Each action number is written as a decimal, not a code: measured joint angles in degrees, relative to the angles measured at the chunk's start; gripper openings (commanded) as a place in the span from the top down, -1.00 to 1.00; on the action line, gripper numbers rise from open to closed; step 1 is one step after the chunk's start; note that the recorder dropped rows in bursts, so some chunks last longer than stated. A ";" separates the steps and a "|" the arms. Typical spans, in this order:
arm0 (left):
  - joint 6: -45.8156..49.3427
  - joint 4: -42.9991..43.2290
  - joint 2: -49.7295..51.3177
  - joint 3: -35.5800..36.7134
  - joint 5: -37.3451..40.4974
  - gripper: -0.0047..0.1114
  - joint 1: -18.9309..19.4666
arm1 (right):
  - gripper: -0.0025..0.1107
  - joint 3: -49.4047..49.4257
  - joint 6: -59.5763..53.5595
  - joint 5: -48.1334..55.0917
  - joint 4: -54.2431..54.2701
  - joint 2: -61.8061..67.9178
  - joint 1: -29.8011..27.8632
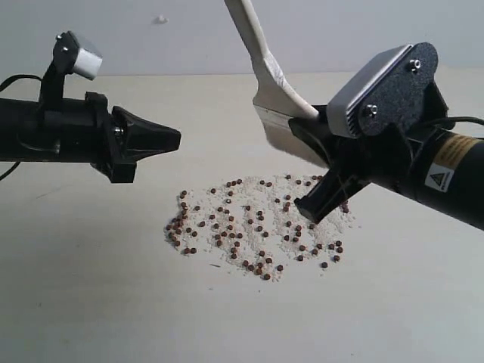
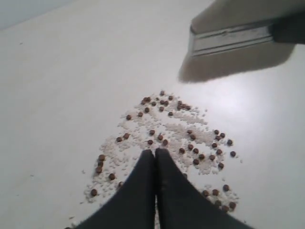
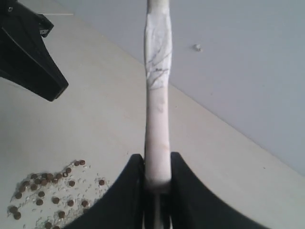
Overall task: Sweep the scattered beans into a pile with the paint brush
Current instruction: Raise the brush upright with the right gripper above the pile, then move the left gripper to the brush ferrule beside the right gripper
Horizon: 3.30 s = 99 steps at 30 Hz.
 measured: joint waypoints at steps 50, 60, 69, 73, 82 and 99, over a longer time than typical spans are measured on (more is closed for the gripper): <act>-2.19 -0.13 2.23 -4.40 7.21 0.92 0.46 | 0.96 -21.66 -98.79 92.61 102.42 20.55 -28.67; -0.27 -0.02 8.03 -4.90 19.32 0.92 2.65 | 0.96 -21.53 -107.74 98.22 105.91 26.06 -28.77; -0.16 -0.13 12.46 -5.81 19.68 0.37 4.78 | 0.96 -24.16 -107.89 98.67 106.13 26.81 -28.77; -0.16 -0.13 12.57 -6.29 19.68 -0.31 4.78 | 0.96 -24.51 -107.89 98.77 106.42 28.64 -28.77; -0.16 -0.13 12.57 -6.40 19.68 -0.64 4.78 | 0.96 -24.51 -107.89 98.77 106.42 32.05 -28.77; -0.16 -0.13 12.57 -6.52 20.00 -0.64 4.23 | 0.96 -29.78 -106.19 98.77 106.31 32.05 -23.13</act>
